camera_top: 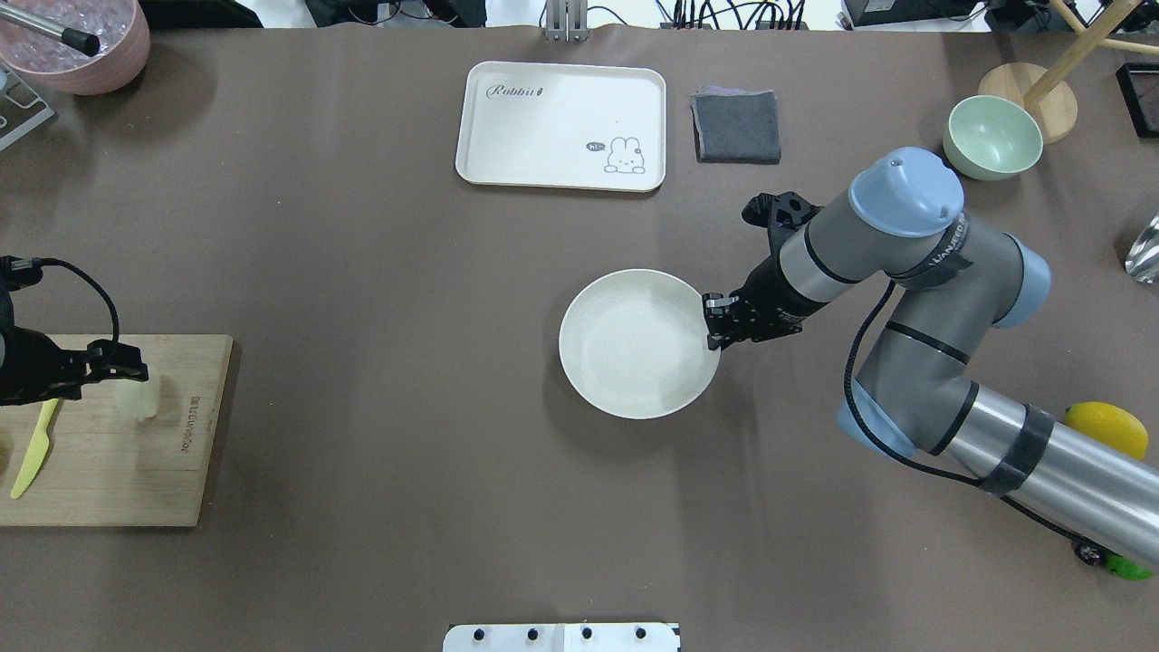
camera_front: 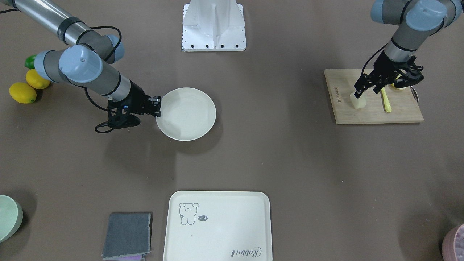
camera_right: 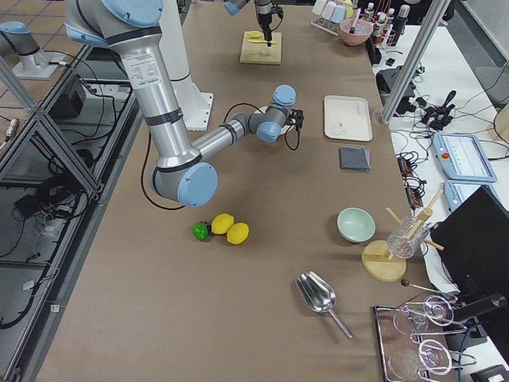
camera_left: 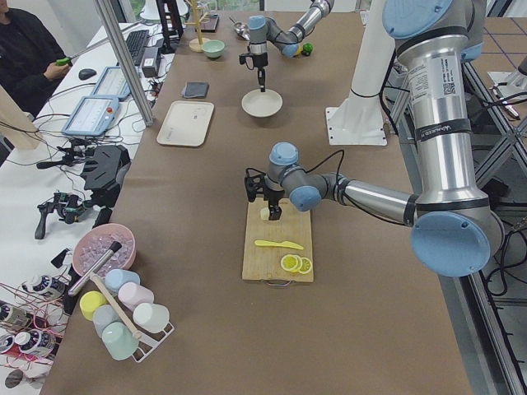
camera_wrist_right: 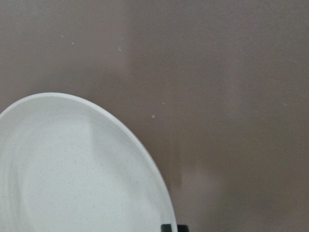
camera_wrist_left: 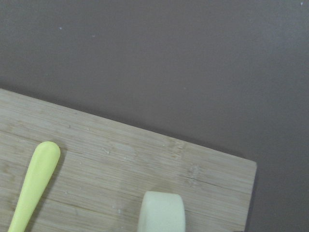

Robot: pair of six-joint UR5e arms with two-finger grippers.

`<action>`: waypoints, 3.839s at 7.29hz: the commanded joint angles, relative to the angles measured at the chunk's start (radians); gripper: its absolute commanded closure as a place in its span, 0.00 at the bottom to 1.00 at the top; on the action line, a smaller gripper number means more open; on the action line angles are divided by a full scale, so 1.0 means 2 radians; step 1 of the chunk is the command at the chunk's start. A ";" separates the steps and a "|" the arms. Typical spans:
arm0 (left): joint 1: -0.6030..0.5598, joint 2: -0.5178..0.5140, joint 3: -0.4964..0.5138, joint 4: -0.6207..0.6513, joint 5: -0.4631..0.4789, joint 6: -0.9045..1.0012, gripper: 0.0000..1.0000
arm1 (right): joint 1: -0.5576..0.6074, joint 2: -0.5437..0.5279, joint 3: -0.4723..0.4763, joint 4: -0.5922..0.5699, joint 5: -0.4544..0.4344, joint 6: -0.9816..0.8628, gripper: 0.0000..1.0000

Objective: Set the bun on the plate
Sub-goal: 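Drag the white plate to center with the right gripper while the left grasps the bun, then release the plate and raise the right gripper while the left gripper lifts the bun, then carry the bun over the plate with the left gripper, lower it, and open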

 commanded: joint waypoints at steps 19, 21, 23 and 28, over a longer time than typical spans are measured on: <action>0.031 -0.342 0.006 0.232 -0.025 -0.094 0.67 | 0.140 -0.033 0.003 -0.002 0.067 -0.078 0.00; 0.064 -0.409 0.061 0.232 0.014 -0.121 0.67 | 0.182 -0.083 0.001 -0.003 0.080 -0.172 0.00; 0.114 -0.462 0.133 0.227 0.072 -0.129 0.67 | 0.203 -0.109 -0.001 -0.003 0.084 -0.209 0.00; 0.174 -0.509 0.215 0.192 0.142 -0.158 0.65 | 0.204 -0.120 -0.002 -0.003 0.078 -0.210 0.00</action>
